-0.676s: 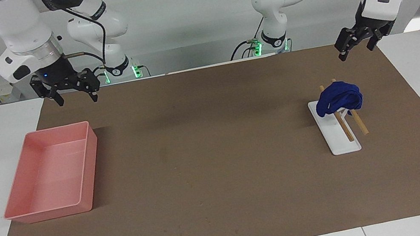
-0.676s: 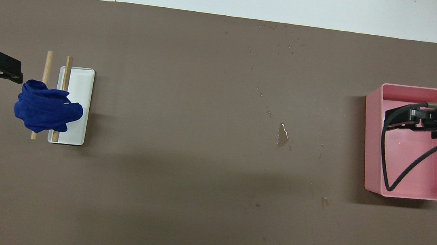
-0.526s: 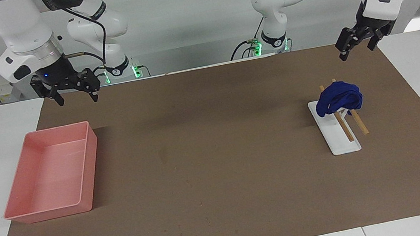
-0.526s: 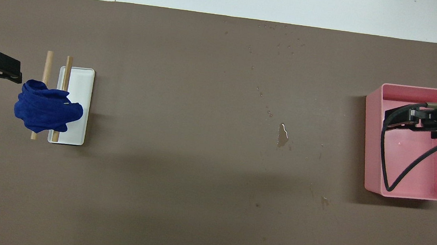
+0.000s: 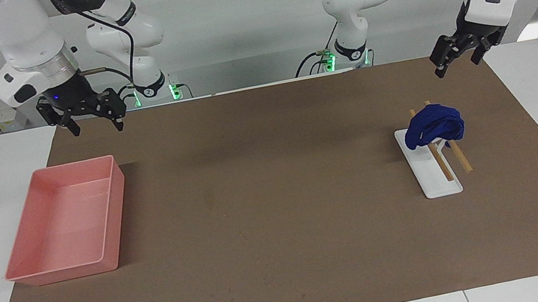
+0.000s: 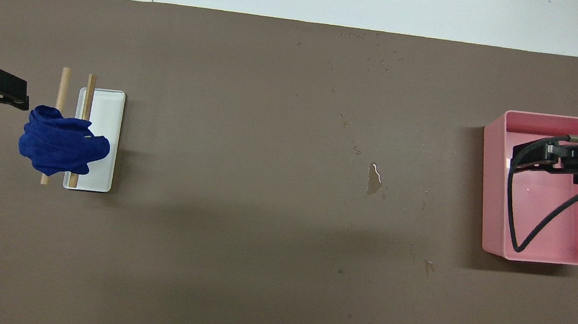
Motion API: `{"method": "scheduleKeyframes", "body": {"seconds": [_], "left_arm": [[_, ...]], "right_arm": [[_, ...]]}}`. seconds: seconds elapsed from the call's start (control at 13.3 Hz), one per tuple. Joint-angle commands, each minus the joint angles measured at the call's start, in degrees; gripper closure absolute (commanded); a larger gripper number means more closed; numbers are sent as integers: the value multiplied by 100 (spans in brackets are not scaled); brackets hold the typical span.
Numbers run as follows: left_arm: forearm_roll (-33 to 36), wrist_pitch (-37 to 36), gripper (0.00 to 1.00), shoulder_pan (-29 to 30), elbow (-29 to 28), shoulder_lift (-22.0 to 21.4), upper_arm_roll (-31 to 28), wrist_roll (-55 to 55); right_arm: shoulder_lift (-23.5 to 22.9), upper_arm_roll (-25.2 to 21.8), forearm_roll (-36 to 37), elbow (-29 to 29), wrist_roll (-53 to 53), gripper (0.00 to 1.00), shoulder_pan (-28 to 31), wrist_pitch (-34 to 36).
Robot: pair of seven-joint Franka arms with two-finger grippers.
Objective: Wipe water with towel using both arms
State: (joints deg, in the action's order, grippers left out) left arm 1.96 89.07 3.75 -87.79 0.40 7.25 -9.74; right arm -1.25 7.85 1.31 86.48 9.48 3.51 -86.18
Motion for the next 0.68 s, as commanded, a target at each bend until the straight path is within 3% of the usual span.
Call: {"method": "scheduleKeyframes", "body": {"seconds": [0.0,0.3,0.45,0.6], "left_arm": [[-20,84,0,143,-194,-162,30,7],[-20,416,0,153,-518,-294,22,-920],[-20,968,0,153,-1114,-548,22,-1293],[-20,1820,0,292,-2123,-960,22,-1303]], "right_arm": [[46,15,-52,53,-113,0,132,31],[37,15,-52,53,-148,0,141,-30],[46,15,-52,62,-95,0,141,-57],[46,15,-52,62,-95,0,115,-48]]}}
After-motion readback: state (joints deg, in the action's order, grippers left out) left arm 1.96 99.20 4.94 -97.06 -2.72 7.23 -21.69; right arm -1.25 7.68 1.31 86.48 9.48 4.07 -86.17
